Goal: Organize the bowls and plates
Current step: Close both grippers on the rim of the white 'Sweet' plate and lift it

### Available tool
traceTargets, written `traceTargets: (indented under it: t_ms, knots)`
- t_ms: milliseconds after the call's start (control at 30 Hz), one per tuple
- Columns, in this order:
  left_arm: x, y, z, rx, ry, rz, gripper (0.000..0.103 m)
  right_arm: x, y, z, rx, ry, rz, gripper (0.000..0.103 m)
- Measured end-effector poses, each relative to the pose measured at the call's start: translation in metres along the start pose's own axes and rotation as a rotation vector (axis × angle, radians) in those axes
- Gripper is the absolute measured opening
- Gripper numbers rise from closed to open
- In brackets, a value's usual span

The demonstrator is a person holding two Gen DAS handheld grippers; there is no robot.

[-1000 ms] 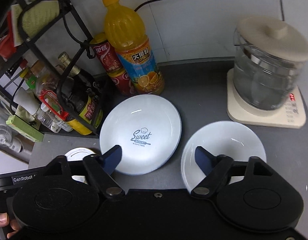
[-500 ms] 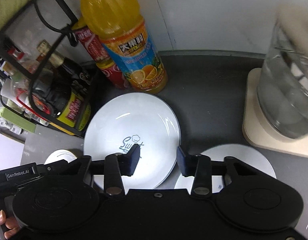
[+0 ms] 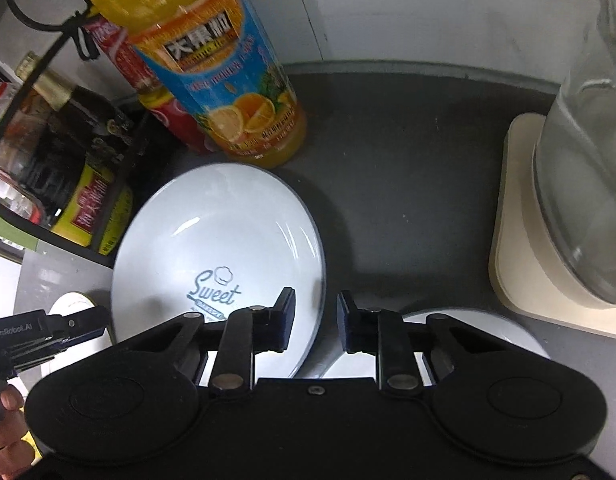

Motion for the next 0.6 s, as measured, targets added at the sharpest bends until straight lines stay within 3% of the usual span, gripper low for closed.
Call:
traceTargets:
  t_ms: [600]
  knots:
    - [0.032,0.011,0.001,-0.051,0.011,0.009,0.011,0.031,-0.004,-0.002,0.036,0.047,0.042,0.012]
Point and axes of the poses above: each gripper's, at about its wrist camera, not at the fingertips, and x roughly the way its jaws point, y to its left, z to its top, the point moved 4 cm from there along x, roughly the way its jaws point, and after that the axes turned 11 degrees about -z, right-handed, at the moved point
